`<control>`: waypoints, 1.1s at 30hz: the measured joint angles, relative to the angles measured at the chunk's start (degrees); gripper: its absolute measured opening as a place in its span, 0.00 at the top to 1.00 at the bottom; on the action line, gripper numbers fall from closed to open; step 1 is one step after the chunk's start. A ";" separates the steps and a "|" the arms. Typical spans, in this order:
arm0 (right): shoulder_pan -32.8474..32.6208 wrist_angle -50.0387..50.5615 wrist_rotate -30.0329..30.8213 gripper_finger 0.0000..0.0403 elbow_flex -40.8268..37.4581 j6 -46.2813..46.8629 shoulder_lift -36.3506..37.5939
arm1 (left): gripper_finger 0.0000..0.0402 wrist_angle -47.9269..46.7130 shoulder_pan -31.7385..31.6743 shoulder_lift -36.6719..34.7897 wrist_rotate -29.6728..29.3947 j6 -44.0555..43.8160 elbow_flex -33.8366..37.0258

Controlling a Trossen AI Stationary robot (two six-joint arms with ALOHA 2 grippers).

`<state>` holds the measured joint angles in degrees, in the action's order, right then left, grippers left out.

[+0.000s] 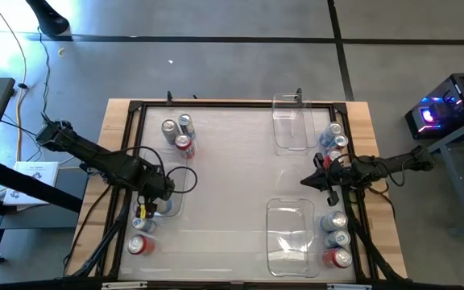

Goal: Sort soda cans
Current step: Put the top left blue and white soda can into the middle left transparent bin

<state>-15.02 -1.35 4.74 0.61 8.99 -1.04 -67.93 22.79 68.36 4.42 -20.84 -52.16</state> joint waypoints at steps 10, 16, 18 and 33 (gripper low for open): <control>0.01 0.00 0.02 1.00 0.01 -0.02 0.00 | 0.27 0.03 0.26 3.97 0.09 3.47 -1.02; -0.01 0.00 0.00 1.00 0.00 0.00 0.00 | 0.31 -4.61 0.29 7.29 0.07 5.13 -5.46; 0.00 0.01 -0.01 1.00 -0.01 -0.01 0.00 | 0.31 -7.10 0.30 8.15 0.41 5.46 -7.04; 0.00 -0.01 -0.01 1.00 0.00 0.00 -0.01 | 0.27 -9.13 0.58 13.25 4.88 9.41 -7.88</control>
<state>-15.02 -1.36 4.73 0.61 8.98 -1.05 -77.06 23.37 81.61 9.30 -11.44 -60.05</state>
